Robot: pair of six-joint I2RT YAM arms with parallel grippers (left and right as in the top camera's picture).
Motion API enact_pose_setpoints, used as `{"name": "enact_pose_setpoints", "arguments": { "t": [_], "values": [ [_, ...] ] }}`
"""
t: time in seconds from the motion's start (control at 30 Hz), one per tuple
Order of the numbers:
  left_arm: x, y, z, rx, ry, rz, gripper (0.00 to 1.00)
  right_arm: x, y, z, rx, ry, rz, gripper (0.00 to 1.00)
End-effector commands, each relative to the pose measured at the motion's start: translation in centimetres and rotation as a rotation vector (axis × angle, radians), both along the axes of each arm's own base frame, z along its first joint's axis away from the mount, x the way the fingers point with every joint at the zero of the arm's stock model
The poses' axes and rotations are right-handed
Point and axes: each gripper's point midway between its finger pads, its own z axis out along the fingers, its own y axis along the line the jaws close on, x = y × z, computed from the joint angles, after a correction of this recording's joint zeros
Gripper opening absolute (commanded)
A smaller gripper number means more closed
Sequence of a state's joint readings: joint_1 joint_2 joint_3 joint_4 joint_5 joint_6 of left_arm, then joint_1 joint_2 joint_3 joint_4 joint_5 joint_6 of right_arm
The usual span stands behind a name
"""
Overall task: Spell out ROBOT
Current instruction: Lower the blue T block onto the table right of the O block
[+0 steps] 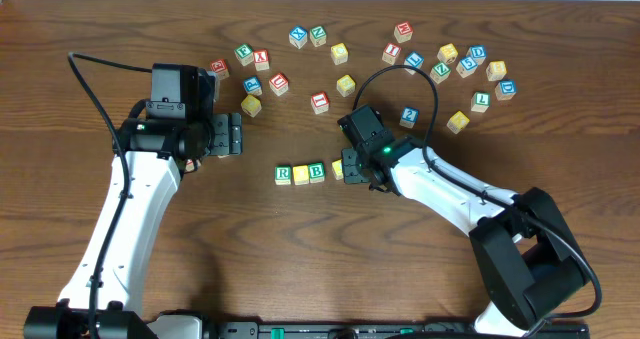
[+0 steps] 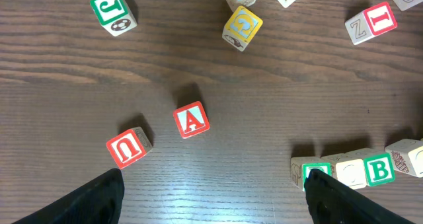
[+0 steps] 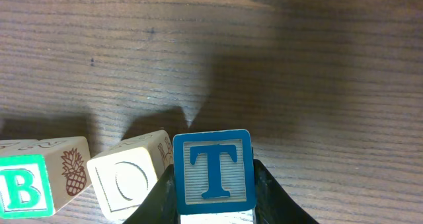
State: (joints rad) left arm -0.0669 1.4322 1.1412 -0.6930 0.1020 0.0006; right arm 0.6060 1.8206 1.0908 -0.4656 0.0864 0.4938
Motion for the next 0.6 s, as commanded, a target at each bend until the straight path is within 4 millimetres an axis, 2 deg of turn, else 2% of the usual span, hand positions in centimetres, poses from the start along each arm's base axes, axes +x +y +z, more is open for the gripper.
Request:
{"name": "enact_pose_setpoints", "arguments": {
  "t": [0.0, 0.57],
  "values": [
    [-0.28, 0.34, -0.04, 0.009, 0.001, 0.007, 0.86, -0.3, 0.11, -0.47, -0.014, 0.0, -0.009, 0.19],
    [-0.28, 0.34, -0.04, 0.009, 0.001, 0.007, 0.86, -0.36, 0.55, -0.53, -0.003, -0.001, -0.01, 0.19]
  ]
}}
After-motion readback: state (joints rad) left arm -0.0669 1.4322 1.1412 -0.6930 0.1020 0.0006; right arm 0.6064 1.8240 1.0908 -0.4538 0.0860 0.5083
